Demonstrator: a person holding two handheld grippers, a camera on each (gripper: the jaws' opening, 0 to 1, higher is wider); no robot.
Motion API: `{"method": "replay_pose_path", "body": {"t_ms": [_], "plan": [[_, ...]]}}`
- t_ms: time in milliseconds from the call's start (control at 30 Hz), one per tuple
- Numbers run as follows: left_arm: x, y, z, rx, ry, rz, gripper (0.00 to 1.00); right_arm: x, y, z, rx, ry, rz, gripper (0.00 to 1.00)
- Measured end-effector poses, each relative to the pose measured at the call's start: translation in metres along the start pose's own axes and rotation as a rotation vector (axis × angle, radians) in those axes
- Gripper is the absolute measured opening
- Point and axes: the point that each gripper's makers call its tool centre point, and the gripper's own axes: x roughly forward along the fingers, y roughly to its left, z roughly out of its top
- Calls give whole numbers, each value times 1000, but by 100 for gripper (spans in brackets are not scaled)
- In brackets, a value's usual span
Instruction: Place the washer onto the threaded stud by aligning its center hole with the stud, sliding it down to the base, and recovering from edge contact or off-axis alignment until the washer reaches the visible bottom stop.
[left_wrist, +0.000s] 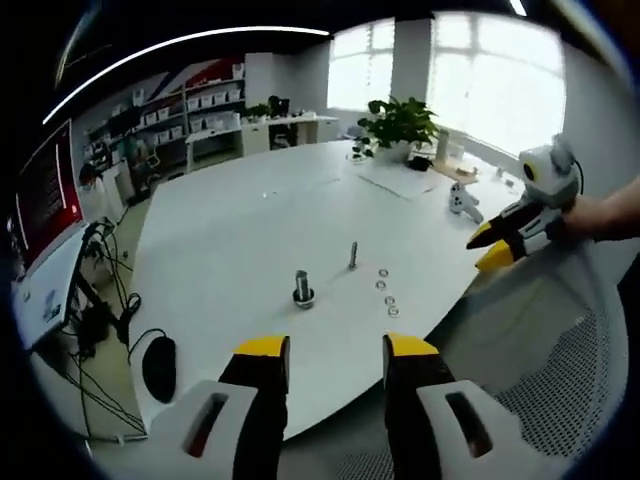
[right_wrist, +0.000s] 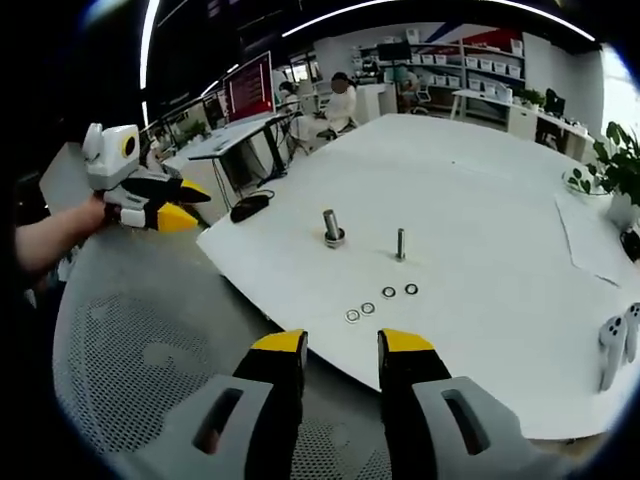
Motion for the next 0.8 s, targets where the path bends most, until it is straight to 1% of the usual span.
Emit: {"method": "replay_pose_path", "body": {"t_ms": [133, 333, 433, 567, 667, 800], "plan": [[-3, 6, 4, -20, -26, 18, 35, 0, 2, 1, -8, -3, 4, 31], [-4, 4, 5, -28, -41, 19, 35, -3, -1, 4, -2, -28, -6, 31], [-3, 4, 3, -34, -37, 16, 35, -3, -1, 4, -9, -29, -10, 31], [-1, 3, 3, -23, -23, 22, 35, -3, -4, 4, -5, -33, -19, 31], [0, 5, -2, -23, -1, 27, 35, -4, -4, 6, -8, -42, -22, 31], [1, 4, -2, -16, 2, 25, 35, -5, -8, 7, -7, -49, -34, 31]]}}
